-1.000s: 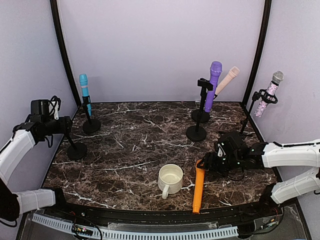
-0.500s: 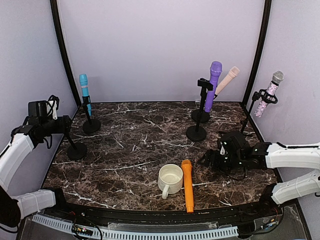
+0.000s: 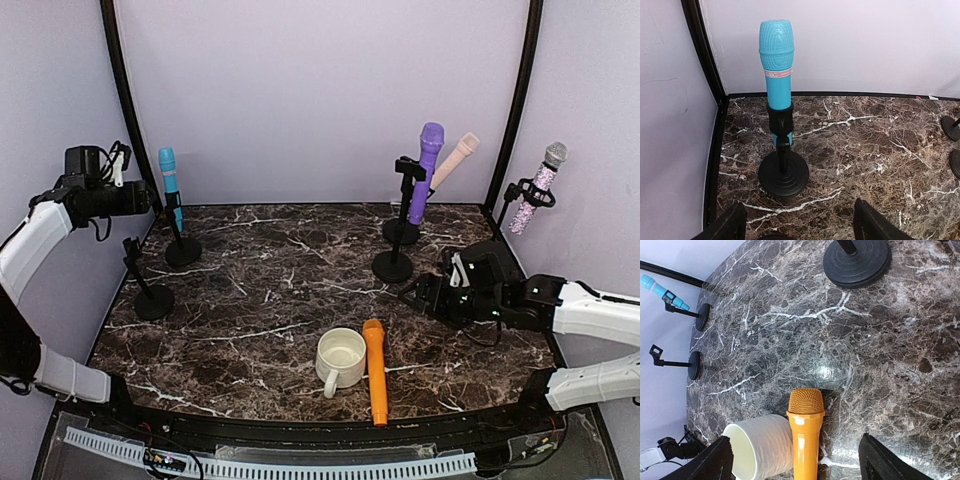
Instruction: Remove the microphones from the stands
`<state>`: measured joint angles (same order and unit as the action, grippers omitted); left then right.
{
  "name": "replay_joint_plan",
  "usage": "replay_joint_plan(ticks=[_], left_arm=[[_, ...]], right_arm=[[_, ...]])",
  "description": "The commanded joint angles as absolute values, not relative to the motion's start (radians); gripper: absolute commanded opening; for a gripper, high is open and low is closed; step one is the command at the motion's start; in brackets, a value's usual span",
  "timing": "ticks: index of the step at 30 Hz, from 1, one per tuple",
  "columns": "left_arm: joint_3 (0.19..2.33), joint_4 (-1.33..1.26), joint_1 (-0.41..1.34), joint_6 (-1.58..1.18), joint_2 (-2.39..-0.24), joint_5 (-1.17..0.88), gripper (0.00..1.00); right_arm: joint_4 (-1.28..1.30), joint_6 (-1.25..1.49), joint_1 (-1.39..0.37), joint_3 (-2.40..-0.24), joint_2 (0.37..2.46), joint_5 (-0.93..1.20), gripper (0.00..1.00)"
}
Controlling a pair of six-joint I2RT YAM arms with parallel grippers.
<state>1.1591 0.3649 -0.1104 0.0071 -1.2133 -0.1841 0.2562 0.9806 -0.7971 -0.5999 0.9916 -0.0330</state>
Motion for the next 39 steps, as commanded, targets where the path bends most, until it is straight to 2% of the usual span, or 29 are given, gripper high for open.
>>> replay_joint_plan(ticks=[1, 5, 10, 12, 32, 39], left_arm=[[1.277, 0.457, -0.113, 0.036, -1.378, -0.217, 0.73], [1.339, 0.481, -0.114, 0.049, -1.483, -0.212, 0.69], [1.383, 0.47, -0.114, 0.063, -1.582, -0.225, 0.54], [1.415, 0.479, -0.112, 0.067, -1.617, -0.224, 0.51], [1.472, 0.334, -0.09, 0.132, -1.774, -0.165, 0.49], [1.446, 0.279, -0.09, 0.146, -1.781, -0.157, 0.39]], right_arm=[[0.234, 0.916, -0.793, -0.662, 0.984, -0.023, 0.88], [0.254, 0.882, -0.793, -0.711, 0.999, -0.02, 0.88], [0.211, 0.86, -0.793, -0.719, 1.0, -0.015, 0.88], [0.196, 0.854, -0.794, -0.723, 1.008, -0.014, 0.88], [0.137, 0.836, -0.793, -0.764, 1.11, 0.019, 0.89], [0.144, 0.82, -0.794, -0.792, 1.143, 0.02, 0.89]])
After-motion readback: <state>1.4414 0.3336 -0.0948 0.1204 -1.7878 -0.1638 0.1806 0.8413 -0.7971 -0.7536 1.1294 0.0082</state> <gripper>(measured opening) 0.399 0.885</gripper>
